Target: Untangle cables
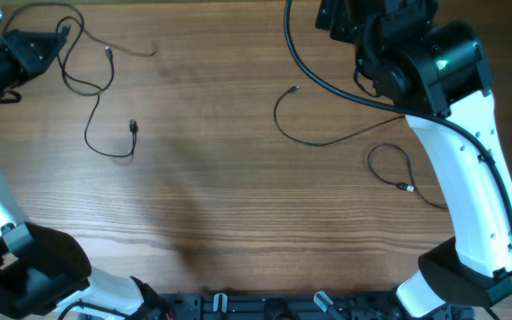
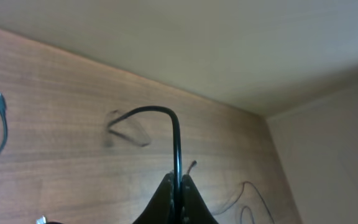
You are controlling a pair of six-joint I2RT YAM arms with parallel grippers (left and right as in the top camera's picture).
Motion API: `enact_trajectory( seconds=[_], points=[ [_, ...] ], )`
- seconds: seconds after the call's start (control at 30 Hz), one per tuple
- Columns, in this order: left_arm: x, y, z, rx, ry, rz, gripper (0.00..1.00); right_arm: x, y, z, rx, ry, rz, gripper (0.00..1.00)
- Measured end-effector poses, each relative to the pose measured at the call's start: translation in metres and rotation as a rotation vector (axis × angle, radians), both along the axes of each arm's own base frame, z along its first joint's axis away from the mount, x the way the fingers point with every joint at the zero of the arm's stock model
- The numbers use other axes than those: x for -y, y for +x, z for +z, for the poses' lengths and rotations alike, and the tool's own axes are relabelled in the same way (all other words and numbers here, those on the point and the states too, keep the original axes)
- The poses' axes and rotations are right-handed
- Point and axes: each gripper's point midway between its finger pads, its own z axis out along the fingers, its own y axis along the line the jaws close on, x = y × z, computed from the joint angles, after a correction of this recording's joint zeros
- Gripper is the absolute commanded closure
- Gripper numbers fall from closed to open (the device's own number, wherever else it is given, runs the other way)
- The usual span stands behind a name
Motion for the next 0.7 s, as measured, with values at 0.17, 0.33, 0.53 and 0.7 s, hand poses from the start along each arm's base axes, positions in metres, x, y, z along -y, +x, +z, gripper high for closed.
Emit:
enact_trajectory(
  seconds=[0.17,0.33,0.53,0.7],
  points=[
    [-0.012,-0.013,-0.032,-0.176,0.054,0.094,0.96,-0.001,0.000,-0.001,-0.003,0.003,0.005,0.00],
    [-0.049,-0.027,-0.066,-0.351,0.240,0.255,0.96,-0.002,0.000,-0.001,-0.005,0.007,0.010,0.00],
    [-0.105,-0.031,-0.114,-0.509,0.378,0.400,0.96,-0.008,-0.002,-0.004,-0.023,0.026,0.041,0.00],
    [-0.150,-0.043,-0.132,-0.593,0.434,0.551,0.96,-0.021,-0.003,-0.009,-0.048,0.070,0.102,0.00]
  ],
)
